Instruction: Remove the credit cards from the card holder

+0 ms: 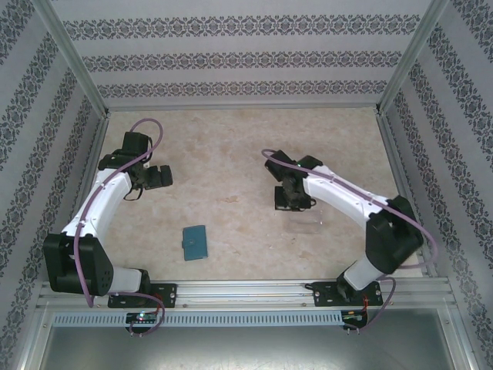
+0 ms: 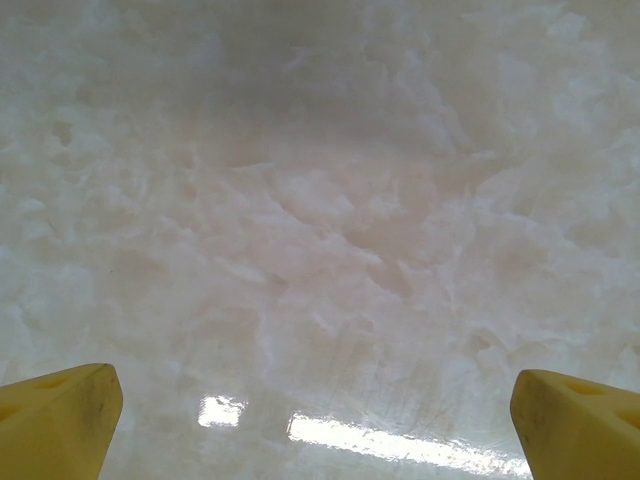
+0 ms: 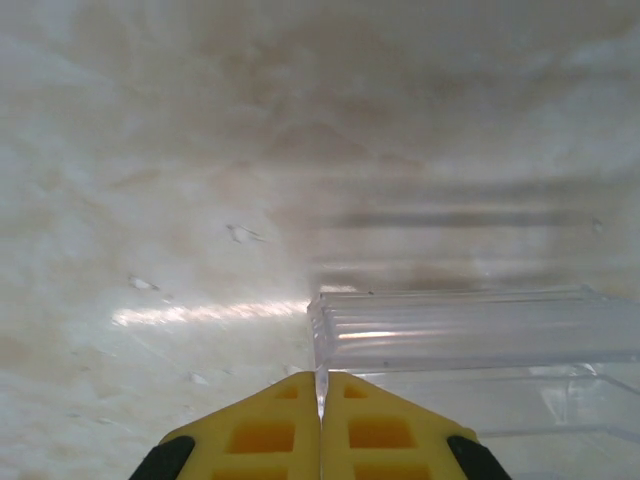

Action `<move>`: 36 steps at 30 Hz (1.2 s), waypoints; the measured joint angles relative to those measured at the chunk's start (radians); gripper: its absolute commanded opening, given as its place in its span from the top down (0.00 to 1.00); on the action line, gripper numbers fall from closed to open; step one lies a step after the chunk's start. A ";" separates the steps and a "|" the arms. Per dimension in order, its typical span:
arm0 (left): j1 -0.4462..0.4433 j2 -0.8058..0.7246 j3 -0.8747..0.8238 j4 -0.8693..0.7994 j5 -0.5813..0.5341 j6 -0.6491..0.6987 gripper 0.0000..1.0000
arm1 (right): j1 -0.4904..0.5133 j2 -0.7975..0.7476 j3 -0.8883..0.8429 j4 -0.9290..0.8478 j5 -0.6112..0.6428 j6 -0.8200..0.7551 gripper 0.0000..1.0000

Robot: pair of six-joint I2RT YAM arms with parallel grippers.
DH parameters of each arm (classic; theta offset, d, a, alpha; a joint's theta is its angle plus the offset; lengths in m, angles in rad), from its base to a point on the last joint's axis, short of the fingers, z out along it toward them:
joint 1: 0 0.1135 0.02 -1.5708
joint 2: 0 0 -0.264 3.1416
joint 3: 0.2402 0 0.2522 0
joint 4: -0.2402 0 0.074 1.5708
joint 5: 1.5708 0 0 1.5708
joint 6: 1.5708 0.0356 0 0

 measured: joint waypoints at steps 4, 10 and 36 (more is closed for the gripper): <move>0.000 -0.011 -0.009 0.000 0.003 0.000 0.00 | 0.022 0.117 0.139 -0.006 0.000 0.000 0.96; 0.000 -0.012 -0.009 0.000 0.007 0.000 0.00 | 0.047 0.315 0.393 -0.011 0.000 -0.005 0.97; 0.000 0.005 -0.021 0.001 0.034 0.000 0.00 | 0.035 0.868 1.160 -0.214 0.017 -0.050 0.96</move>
